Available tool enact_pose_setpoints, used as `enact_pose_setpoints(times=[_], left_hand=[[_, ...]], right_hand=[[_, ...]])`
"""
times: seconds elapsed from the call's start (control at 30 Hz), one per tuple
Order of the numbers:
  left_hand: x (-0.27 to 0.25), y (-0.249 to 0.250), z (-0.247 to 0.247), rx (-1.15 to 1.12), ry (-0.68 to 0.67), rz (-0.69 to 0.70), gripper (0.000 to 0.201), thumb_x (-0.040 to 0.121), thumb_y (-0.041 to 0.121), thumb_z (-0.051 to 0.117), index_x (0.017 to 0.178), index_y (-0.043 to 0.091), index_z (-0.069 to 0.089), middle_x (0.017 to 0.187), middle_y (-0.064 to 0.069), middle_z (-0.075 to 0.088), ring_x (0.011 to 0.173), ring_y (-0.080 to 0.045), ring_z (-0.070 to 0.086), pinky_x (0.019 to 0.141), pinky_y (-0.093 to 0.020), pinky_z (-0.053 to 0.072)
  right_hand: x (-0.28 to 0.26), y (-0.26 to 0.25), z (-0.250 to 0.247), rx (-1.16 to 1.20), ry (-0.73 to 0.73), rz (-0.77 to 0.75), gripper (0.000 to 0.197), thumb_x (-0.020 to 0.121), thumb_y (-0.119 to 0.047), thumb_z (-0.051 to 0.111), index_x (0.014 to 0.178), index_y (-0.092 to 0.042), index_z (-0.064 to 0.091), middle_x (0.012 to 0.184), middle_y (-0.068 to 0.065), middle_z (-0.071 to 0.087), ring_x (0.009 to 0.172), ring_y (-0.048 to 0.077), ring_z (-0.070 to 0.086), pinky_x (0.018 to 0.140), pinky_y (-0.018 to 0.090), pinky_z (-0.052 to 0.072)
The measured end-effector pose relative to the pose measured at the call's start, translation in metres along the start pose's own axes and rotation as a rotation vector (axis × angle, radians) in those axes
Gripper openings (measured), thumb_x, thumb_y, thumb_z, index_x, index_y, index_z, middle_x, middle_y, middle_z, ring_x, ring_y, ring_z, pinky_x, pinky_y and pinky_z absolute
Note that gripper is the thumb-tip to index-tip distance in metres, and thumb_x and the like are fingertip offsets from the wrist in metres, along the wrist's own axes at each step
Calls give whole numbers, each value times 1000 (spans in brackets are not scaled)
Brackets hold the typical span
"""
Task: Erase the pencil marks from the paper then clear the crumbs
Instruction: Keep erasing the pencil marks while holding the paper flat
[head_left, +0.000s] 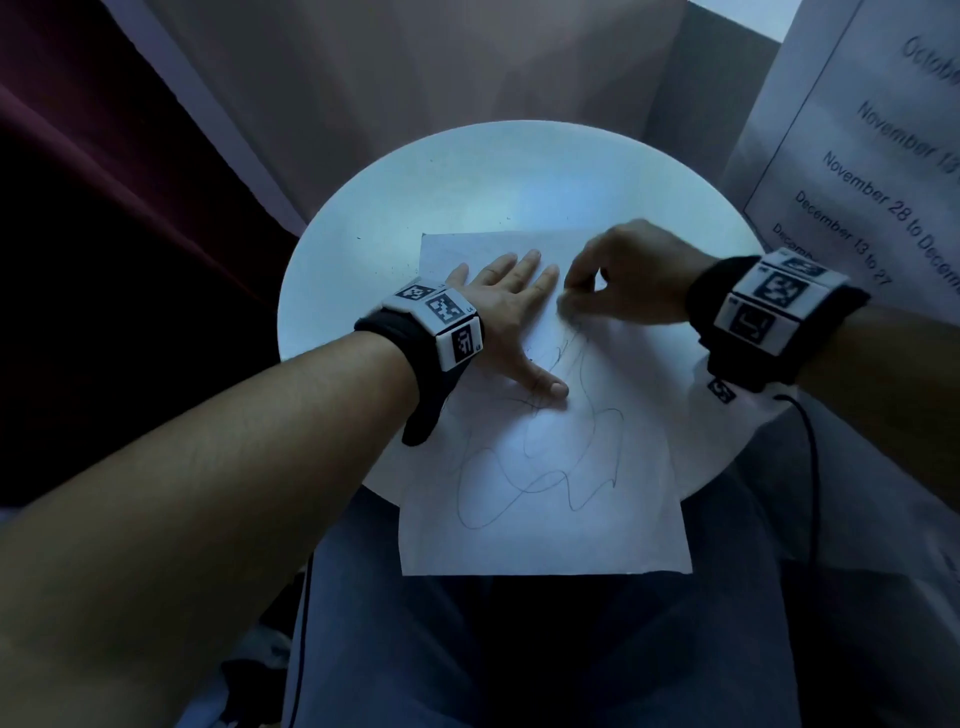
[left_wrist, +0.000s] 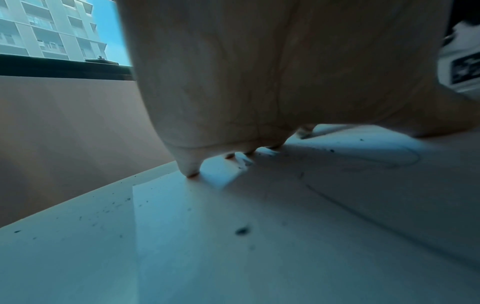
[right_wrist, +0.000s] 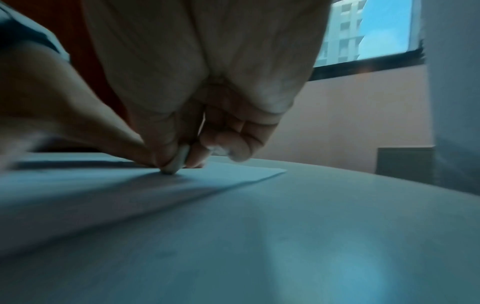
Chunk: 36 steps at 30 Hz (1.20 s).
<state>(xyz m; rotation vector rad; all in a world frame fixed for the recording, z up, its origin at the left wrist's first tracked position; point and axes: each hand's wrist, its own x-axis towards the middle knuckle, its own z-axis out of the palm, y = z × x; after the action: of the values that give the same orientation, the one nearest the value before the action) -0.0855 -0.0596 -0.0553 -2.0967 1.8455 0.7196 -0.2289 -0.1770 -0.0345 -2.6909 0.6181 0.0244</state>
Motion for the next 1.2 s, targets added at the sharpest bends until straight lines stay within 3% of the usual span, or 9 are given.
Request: enact_pose_setpoints(times=[0.07, 0.13, 0.3, 0.43, 0.5, 0.67, 0.83, 1.03, 1.2], left_hand=[[1, 0, 0, 1, 2, -5, 142, 54, 92, 59, 155, 29, -19, 163, 6, -26, 150, -16, -20, 120, -55, -4], [1, 0, 0, -1, 0, -4, 142, 54, 91, 60, 155, 29, -19, 163, 5, -26, 150, -16, -20, 120, -56, -4], [-1, 1, 0, -5, -10, 1, 141, 56, 91, 59, 154, 28, -21, 162, 5, -27, 150, -17, -21, 120, -56, -5], [0, 1, 0, -8, -6, -2, 141, 55, 91, 59, 155, 29, -19, 163, 6, -26, 150, -16, -21, 120, -56, -5], [-1, 1, 0, -8, -5, -2, 141, 55, 91, 60, 155, 29, -20, 163, 5, -26, 150, -16, -21, 120, -56, -5], [0, -1, 0, -26, -10, 10, 143, 53, 92, 59, 155, 29, -20, 163, 5, -26, 150, -17, -21, 120, -57, -6], [0, 0, -1, -15, -13, -4, 141, 55, 91, 60, 154, 30, -20, 162, 7, -27, 150, -15, -21, 120, -55, -6], [1, -1, 1, -20, -7, 0, 142, 55, 92, 59, 154, 30, -20, 162, 6, -27, 150, -16, -21, 120, -55, -7], [1, -1, 2, -25, -1, 3, 142, 54, 92, 60, 155, 31, -20, 162, 7, -27, 150, -15, -21, 120, -55, -8]], right_hand=[[5, 5, -2, 3, 62, 70, 13, 78, -31, 65, 79, -20, 73, 76, -1, 69, 69, 20, 60, 73, 37, 54], [0, -3, 6, -22, 54, 19, 13, 76, -28, 62, 77, -19, 71, 74, 3, 69, 69, 26, 61, 69, 38, 54], [-15, -20, 9, 11, -136, -72, 11, 78, -32, 71, 75, -22, 72, 71, -8, 66, 63, 13, 54, 66, 28, 45], [13, 7, -6, -1, 28, 97, 14, 78, -37, 70, 79, -23, 74, 77, -3, 71, 74, 21, 63, 75, 36, 55], [13, 6, -1, -3, 54, 94, 14, 78, -33, 67, 78, -21, 73, 76, -1, 70, 74, 23, 64, 73, 38, 55], [0, -10, 3, 22, -77, -16, 10, 80, -26, 71, 77, -16, 74, 64, -5, 62, 64, 16, 55, 59, 21, 41], [18, 15, -4, 44, 80, 130, 10, 80, -29, 71, 78, -19, 74, 76, -2, 69, 74, 18, 62, 68, 26, 45], [-5, -1, 0, 22, -87, 21, 10, 81, -30, 72, 78, -21, 74, 63, -18, 59, 60, 0, 54, 59, 15, 38], [10, 19, -5, 56, 95, 161, 12, 80, -31, 71, 76, -20, 72, 70, -8, 63, 74, 17, 61, 69, 26, 45]])
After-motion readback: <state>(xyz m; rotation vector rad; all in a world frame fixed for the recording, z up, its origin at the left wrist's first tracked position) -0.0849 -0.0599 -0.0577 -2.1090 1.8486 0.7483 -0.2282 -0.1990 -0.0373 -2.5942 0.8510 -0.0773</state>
